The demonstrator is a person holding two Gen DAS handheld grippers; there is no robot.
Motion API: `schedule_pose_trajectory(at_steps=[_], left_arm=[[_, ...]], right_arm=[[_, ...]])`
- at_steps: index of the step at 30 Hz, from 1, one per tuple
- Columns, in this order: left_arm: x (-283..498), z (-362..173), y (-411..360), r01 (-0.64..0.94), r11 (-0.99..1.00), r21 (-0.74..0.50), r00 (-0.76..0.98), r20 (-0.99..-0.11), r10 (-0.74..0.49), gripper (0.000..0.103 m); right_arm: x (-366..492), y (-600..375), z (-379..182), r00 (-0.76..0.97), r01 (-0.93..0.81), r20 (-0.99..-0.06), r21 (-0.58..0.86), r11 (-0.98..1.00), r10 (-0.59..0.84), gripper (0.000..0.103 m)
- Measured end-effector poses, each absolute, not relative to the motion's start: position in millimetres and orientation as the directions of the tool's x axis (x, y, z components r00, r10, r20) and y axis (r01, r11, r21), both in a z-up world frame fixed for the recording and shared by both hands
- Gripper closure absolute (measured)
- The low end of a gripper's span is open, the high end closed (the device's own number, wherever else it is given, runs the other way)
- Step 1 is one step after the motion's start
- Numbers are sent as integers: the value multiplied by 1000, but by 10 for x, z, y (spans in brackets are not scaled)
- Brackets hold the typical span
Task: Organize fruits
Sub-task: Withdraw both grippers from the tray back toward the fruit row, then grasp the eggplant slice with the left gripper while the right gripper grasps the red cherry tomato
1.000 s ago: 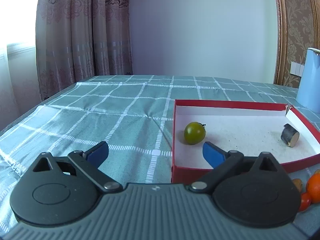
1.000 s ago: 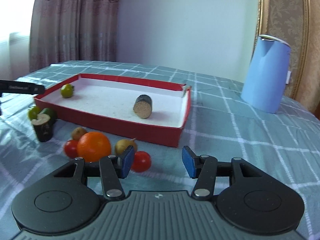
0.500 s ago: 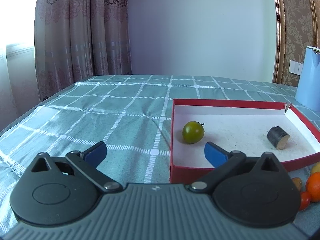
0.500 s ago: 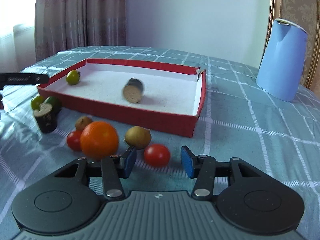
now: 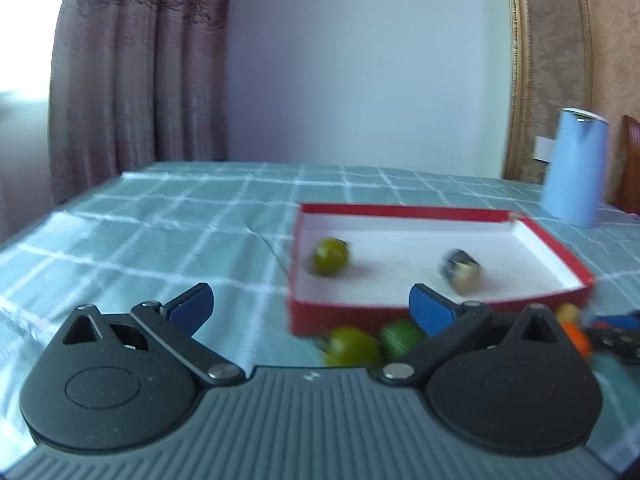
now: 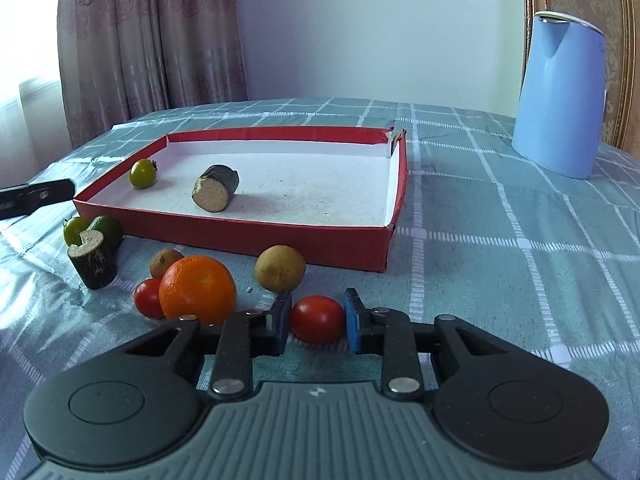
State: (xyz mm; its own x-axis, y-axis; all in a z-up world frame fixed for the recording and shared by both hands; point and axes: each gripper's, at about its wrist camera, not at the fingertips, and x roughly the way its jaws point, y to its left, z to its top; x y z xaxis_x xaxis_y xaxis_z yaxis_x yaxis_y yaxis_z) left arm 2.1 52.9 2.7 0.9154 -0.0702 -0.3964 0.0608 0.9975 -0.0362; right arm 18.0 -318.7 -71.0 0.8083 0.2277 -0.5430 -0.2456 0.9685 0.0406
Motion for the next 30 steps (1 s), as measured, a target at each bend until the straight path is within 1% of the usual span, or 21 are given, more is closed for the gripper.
schedule_pose_trajectory(at_steps=[2, 5, 8, 10, 12, 13, 14, 16, 17, 18, 20, 22, 23, 24, 26, 28, 30], left_arm=[[-35, 10, 423, 55, 998, -8, 901, -430, -53, 0], [-112, -24, 267, 103, 995, -8, 879, -468, -95, 0], [-119, -59, 96, 123, 992, 2, 850, -517, -104, 0], [-115, -83, 9, 137, 991, 5, 839, -531, -114, 0], [-104, -108, -45, 127, 992, 15, 839, -535, -99, 3], [-90, -120, -69, 119, 993, 23, 838, -539, -88, 9], [-70, -133, -83, 123, 992, 26, 832, -548, -88, 18], [-27, -175, -91, 131, 991, 17, 809, -580, -97, 23], [-10, -199, -86, 129, 992, 12, 802, -590, -97, 30], [-3, -218, -81, 131, 991, 8, 796, -596, -101, 35], [-3, -218, -64, 133, 991, -2, 797, -594, -108, 37], [3, -211, -67, 144, 990, -7, 796, -593, -120, 37], [7, -213, -71, 146, 989, -6, 795, -595, -121, 39], [9, -214, -78, 148, 989, -5, 795, -595, -122, 42], [14, -211, -109, 157, 988, 3, 799, -589, -126, 60], [19, -207, -132, 169, 986, 0, 798, -587, -137, 69], [17, -210, -149, 171, 985, 12, 802, -583, -132, 70]], right_arm=[[180, -3186, -710, 808, -246, -543, 41, 968, 228, 76], [180, -3186, -710, 808, -246, -543, 40, 969, 227, 76], [178, -3172, -712, 809, -245, -544, 30, 969, 222, 76], [175, -3168, -712, 810, -245, -544, 26, 969, 220, 76], [175, -3167, -713, 810, -246, -543, 28, 969, 221, 76], [174, -3165, -713, 810, -246, -544, 27, 969, 220, 76], [175, -3165, -713, 810, -245, -544, 27, 969, 220, 76], [176, -3167, -712, 810, -245, -544, 26, 969, 220, 76], [177, -3170, -711, 810, -245, -543, 27, 969, 221, 76], [175, -3166, -713, 810, -246, -543, 27, 969, 221, 76], [176, -3165, -713, 810, -245, -544, 26, 969, 220, 76], [177, -3168, -713, 810, -246, -543, 27, 969, 220, 76], [177, -3165, -714, 810, -246, -543, 26, 969, 220, 76], [177, -3165, -714, 810, -246, -543, 26, 969, 220, 76], [177, -3163, -714, 810, -246, -543, 26, 969, 220, 76], [178, -3165, -715, 810, -246, -543, 24, 969, 219, 76], [178, -3164, -717, 811, -246, -543, 23, 969, 219, 76]])
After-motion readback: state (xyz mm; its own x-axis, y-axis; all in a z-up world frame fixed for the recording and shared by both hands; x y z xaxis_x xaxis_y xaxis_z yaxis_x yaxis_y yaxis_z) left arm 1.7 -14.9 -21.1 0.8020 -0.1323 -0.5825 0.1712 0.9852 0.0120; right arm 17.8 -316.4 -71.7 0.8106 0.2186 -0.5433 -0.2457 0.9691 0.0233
